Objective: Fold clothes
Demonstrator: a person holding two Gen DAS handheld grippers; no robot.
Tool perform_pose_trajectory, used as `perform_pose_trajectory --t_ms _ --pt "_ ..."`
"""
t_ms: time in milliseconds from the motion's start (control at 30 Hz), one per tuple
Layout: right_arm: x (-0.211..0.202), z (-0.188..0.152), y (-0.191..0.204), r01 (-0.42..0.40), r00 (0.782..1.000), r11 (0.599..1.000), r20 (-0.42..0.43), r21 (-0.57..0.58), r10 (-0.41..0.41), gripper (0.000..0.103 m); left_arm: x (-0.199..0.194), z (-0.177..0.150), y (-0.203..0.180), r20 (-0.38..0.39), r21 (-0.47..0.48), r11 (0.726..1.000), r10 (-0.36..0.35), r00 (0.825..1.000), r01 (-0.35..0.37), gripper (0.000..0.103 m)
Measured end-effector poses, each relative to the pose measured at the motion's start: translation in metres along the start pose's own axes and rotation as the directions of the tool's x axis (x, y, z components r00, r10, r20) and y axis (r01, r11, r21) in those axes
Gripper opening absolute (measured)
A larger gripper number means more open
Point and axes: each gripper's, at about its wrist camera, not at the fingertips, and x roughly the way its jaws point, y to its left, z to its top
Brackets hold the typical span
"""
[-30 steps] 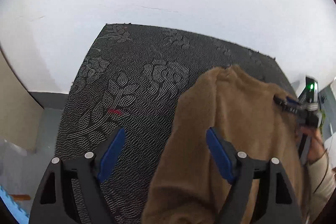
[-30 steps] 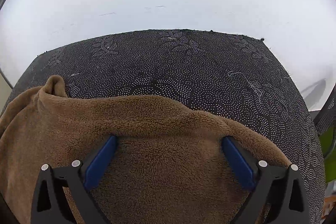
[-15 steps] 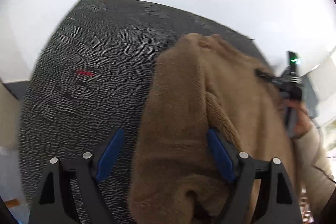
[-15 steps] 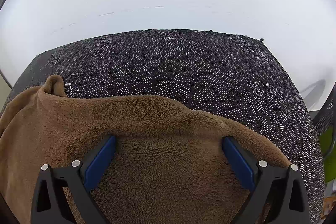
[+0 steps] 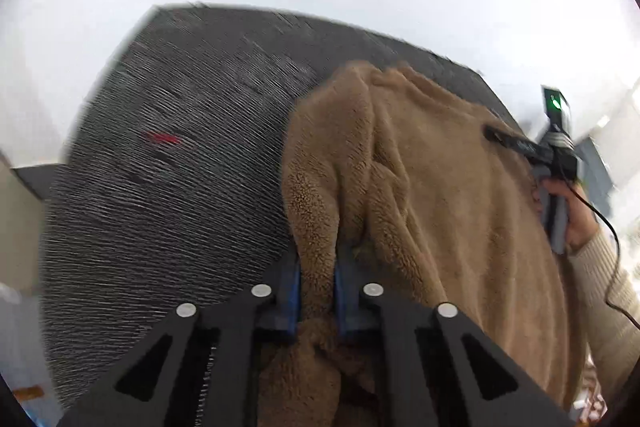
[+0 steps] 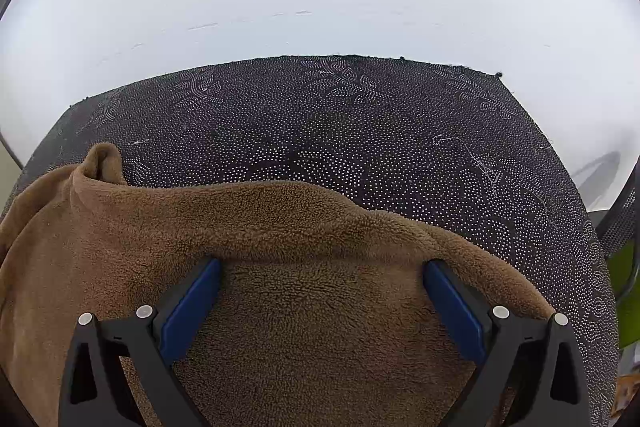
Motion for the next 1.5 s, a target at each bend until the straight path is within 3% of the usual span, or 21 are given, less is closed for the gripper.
perform_pose_trajectory --t_ms 100,233,367,433,500,533,567,600,633,667,767,933,1000,1033,1133,1233,1333,1433,1500 --pt "0.000 0.000 0.000 0.000 1.000 1.000 0.000 0.000 0.000 0.102 -0.040 0.007 -0.001 0.140 0.012 0.990 0.138 0.980 -0.141 0.005" --pt "0.001 0.000 0.000 0.000 1.000 1.000 0.000 0.001 0.000 0.102 -0.093 0.020 0.008 0.290 -0.001 0.947 0.308 0.906 -0.322 0.002" --pt "0.002 0.000 -0.001 -0.001 1.000 1.000 0.000 0.001 0.001 0.102 -0.097 0.021 0.041 0.218 -0.033 0.991 0.136 0.966 -0.132 0.002" --pt "0.002 0.000 -0.001 -0.002 1.000 1.000 0.000 0.001 0.002 0.102 -0.092 0.007 0.049 0.179 -0.040 0.999 0.034 0.983 -0.027 0.002" --pt "0.002 0.000 0.000 -0.002 1.000 1.000 0.000 0.001 0.002 0.102 -0.083 -0.009 0.043 0.139 -0.007 1.000 -0.015 0.990 0.016 0.007" --pt "0.002 0.000 0.000 -0.002 1.000 1.000 0.000 0.001 0.002 0.102 -0.080 -0.017 0.039 0.123 0.011 1.000 -0.026 0.992 0.025 0.019" --pt "0.002 0.000 0.000 -0.002 1.000 1.000 0.000 0.001 0.002 0.102 -0.078 -0.024 0.035 0.120 0.028 0.999 -0.038 0.992 0.035 0.041" --pt "0.002 0.000 0.000 -0.003 1.000 1.000 0.000 0.001 0.003 0.102 -0.077 -0.030 0.032 0.117 0.044 0.998 -0.050 0.992 0.045 0.054" --pt "0.002 0.000 0.000 -0.003 1.000 1.000 0.000 0.002 0.003 0.102 -0.076 -0.036 0.028 0.115 0.061 0.997 -0.062 0.991 0.056 0.075" --pt "0.002 0.000 0.000 -0.003 1.000 1.000 0.000 0.001 0.003 0.102 -0.075 -0.042 0.024 0.112 0.077 0.995 -0.074 0.991 0.066 0.081" --pt "0.002 -0.001 -0.001 -0.003 1.000 1.000 0.000 0.001 0.003 0.102 -0.068 -0.054 0.015 0.089 0.092 0.992 -0.092 0.992 0.084 0.081" --pt "0.001 -0.001 0.000 -0.001 1.000 1.000 0.001 0.000 0.001 0.102 -0.046 -0.068 0.008 0.040 0.113 0.993 -0.038 0.998 0.033 0.081" --pt "0.001 -0.001 0.000 -0.001 1.000 1.000 0.001 0.000 0.001 0.102 -0.033 -0.068 0.007 0.015 0.097 0.995 -0.013 1.000 0.011 0.080" --pt "0.001 -0.001 0.000 -0.001 1.000 1.000 0.001 0.001 0.001 0.102 -0.029 -0.067 0.009 0.008 0.081 0.997 0.004 1.000 -0.005 0.073" --pt "0.002 -0.001 0.001 -0.001 1.000 1.000 0.001 0.001 0.001 0.102 -0.025 -0.056 0.016 0.017 0.033 0.998 0.061 0.998 -0.061 0.017" --pt "0.002 0.000 0.001 -0.001 1.000 1.000 0.001 0.002 0.001 0.102 -0.023 -0.052 0.022 0.015 -0.003 0.999 0.054 0.998 -0.054 0.016" --pt "0.002 0.000 0.001 -0.002 1.000 1.000 0.001 0.002 0.002 0.102 -0.029 -0.050 0.014 0.042 0.047 0.988 0.146 0.988 -0.148 0.013" --pt "0.002 0.000 0.001 -0.002 1.000 1.000 0.001 0.003 0.002 0.102 -0.066 -0.045 0.003 0.181 0.060 0.961 0.254 0.950 -0.268 0.011" --pt "0.002 0.000 0.001 -0.002 1.000 1.000 0.002 0.002 0.002 0.102 -0.096 -0.040 -0.002 0.272 0.038 0.952 0.284 0.920 -0.305 0.011"
